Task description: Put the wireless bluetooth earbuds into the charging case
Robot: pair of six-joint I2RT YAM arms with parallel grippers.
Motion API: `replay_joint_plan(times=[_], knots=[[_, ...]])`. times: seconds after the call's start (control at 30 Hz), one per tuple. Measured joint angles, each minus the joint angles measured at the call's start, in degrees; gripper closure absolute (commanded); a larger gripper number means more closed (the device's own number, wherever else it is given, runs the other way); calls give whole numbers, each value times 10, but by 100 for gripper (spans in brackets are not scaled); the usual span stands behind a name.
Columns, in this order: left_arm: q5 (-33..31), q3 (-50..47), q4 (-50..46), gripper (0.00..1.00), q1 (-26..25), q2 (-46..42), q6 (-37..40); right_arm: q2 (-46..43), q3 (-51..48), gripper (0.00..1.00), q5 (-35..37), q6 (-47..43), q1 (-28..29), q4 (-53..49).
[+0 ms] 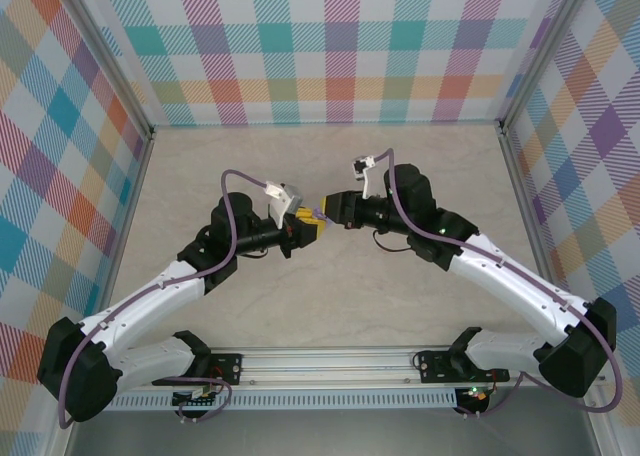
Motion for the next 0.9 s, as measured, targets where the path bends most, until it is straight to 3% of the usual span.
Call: replay_joint_plan(times=[0.9], knots=[[5,21,-4,90,0,8,-45,10,5,76,31,-23,9,2]])
